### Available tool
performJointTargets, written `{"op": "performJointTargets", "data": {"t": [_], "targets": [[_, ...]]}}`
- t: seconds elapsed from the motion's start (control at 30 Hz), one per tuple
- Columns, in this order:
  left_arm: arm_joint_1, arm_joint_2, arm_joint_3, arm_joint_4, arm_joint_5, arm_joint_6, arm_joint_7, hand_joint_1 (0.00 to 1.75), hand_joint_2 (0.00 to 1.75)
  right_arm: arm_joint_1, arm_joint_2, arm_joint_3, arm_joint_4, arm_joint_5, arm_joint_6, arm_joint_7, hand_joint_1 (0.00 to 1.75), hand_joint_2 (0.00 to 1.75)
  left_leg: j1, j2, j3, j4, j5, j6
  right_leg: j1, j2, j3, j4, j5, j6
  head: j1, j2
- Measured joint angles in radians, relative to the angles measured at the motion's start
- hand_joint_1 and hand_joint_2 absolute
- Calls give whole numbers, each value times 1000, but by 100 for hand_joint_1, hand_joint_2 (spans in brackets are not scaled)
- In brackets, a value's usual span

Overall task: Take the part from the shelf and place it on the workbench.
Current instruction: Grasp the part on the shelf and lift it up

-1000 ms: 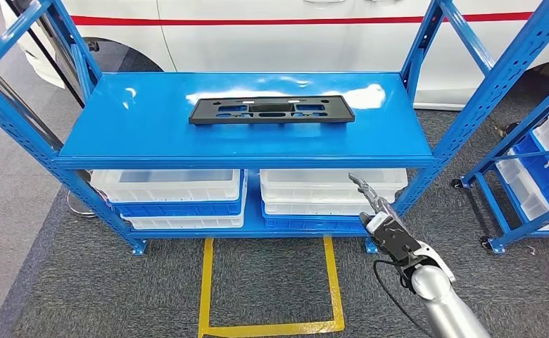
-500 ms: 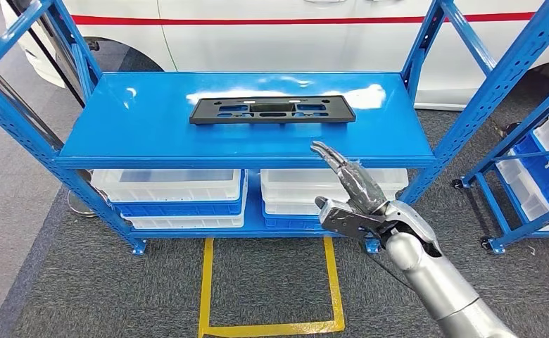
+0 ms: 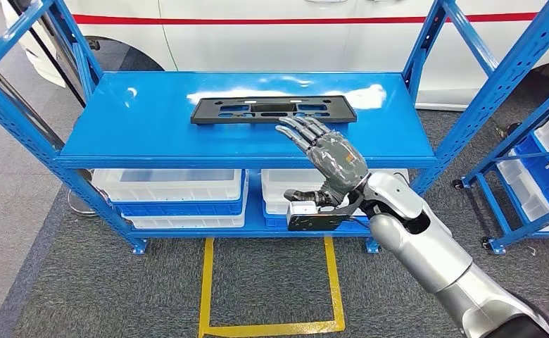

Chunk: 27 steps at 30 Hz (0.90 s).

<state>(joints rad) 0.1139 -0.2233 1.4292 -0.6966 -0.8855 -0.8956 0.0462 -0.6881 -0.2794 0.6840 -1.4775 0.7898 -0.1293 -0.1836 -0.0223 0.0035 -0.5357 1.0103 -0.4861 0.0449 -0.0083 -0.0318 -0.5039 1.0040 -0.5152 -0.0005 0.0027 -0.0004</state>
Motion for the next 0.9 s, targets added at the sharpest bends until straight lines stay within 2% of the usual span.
{"op": "performJointTargets", "data": {"t": [0.1, 0.17, 0.2, 0.27, 0.3, 0.33, 0.37, 0.4, 0.43, 0.47, 0.5, 0.6, 0.67, 0.7, 0.77, 0.8, 0.83, 0.87, 0.9], "targets": [[-12, 7, 39, 15, -46, -22, -22, 0, 0, -41, -12, 45, -9, 51, -21, 13, 0, 0, 2, -1, 5, -15, 6, 15, -2, 1, 3, -8, 2, 17, 0, 0], [-19, 8, 62, 25, -77, -36, -37, 0, 0, -65, -25, 68, -16, 84, -36, 22, 0, 0, 9, -3, 18, -38, 16, 23, -1, 15, -23, 42, -22, 20, 1, 0], [-23, 8, 71, 30, -93, -42, -46, 0, 0, -73, -32, 77, -17, 99, -43, 25, 0, 0, 11, -4, 23, -43, 17, 25, -2, 22, -55, 99, -44, 21, 1, 0], [-31, 9, 88, 40, -121, -50, -61, 0, 0, -78, -45, 96, -17, 123, -51, 31, 0, 0, 11, -9, 28, -44, 13, 28, -5, 29, -141, 232, -83, 24, 1, 0], [-33, 10, 94, 45, -131, -51, -68, 0, 0, -77, -51, 103, -17, 129, -53, 33, 0, 0, 12, -13, 32, -43, 9, 28, -8, 30, -174, 271, -80, 26, 1, 0], [-34, 11, 99, 51, -139, -52, -74, 0, 0, -77, -56, 108, -17, 133, -54, 34, 0, 0, 12, -17, 38, -42, 3, 26, -10, 30, -189, 273, -56, 28, 1, 0], [-34, 13, 103, 56, -143, -52, -78, 0, 0, -77, -60, 111, -17, 135, -55, 35, 0, 0, 12, -21, 47, -39, -6, 22, -13, 30, -183, 232, -10, 30, 1, 0], [-34, 14, 106, 62, -147, -50, -81, 0, 0, -78, -64, 114, -17, 135, -55, 35, 0, 0, 13, -24, 57, -35, -17, 17, -15, 30, -164, 168, 39, 30, 1, 0], [-35, 17, 108, 68, -151, -47, -85, 0, 0, -78, -67, 117, -16, 134, -55, 35, 0, 0, 12, -27, 62, -30, -28, 11, -15, 32, -143, 111, 75, 30, 1, 0], [-37, 20, 111, 74, -155, -43, -90, 0, 0, -79, -70, 119, -16, 132, -55, 35, 0, 0, 12, -29, 64, -24, -38, 5, -15, 33, -123, 63, 90, 28, 1, 0], [-39, 23, 115, 80, -158, -39, -94, 0, 0, -79, -73, 121, -16, 128, -55, 34, 0, 0, 12, -30, 63, -19, -44, -1, -13, 35, -114, 41, 87, 25, 1, 0], [-44, 33, 121, 99, -167, -31, -106, 0, 0, -79, -78, 121, -17, 108, -54, 33, 0, 0, 14, -29, 61, -16, -58, -17, -10, 38, -104, 30, 64, 9, 1, 0], [-46, 40, 123, 108, -172, -29, -111, 0, 0, -80, -81, 119, -18, 99, -54, 29, 0, 0, 17, -22, 44, 31, -82, -31, -15, 35, -86, 21, 55, -3, 1, 0], [-47, 42, 123, 111, -173, -29, -113, 0, 0, -80, -82, 118, -19, 97, -53, 27, 0, 0, 20, -18, 13, 88, -101, -37, -16, 33, -75, 17, 50, -7, 1, 0], [-46, 46, 125, 117, -175, -29, -115, 0, 0, -76, -84, 117, -18, 96, -53, 24, 0, 0, 27, -13, -85, 234, -135, -48, -18, 30, -57, 14, 35, -9, 1, 0], [-45, 48, 125, 119, -175, -29, -115, 0, 0, -73, -84, 117, -17, 96, -53, 22, 0, 0, 31, -12, -129, 284, -132, -52, -19, 29, -46, 14, 26, -7, 1, 0], [-44, 49, 126, 121, -175, -28, -115, 0, 0, -71, -84, 117, -17, 96, -53, 21, 0, 0, 34, -11, -157, 297, -107, -54, -21, 29, -33, 14, 16, -4, 1, 0], [-43, 50, 127, 122, -175, -28, -115, 0, 0, -69, -84, 117, -16, 96, -53, 21, 0, 0, 36, -10, -165, 269, -62, -56, -23, 29, -18, 14, 5, 0, 1, 0], [-42, 50, 128, 123, -175, -26, -115, 0, 0, -69, -84, 117, -16, 96, -53, 21, 0, 0, 38, -9, -156, 208, -2, -56, -26, 29, -1, 14, -8, 4, 1, 0]]}}
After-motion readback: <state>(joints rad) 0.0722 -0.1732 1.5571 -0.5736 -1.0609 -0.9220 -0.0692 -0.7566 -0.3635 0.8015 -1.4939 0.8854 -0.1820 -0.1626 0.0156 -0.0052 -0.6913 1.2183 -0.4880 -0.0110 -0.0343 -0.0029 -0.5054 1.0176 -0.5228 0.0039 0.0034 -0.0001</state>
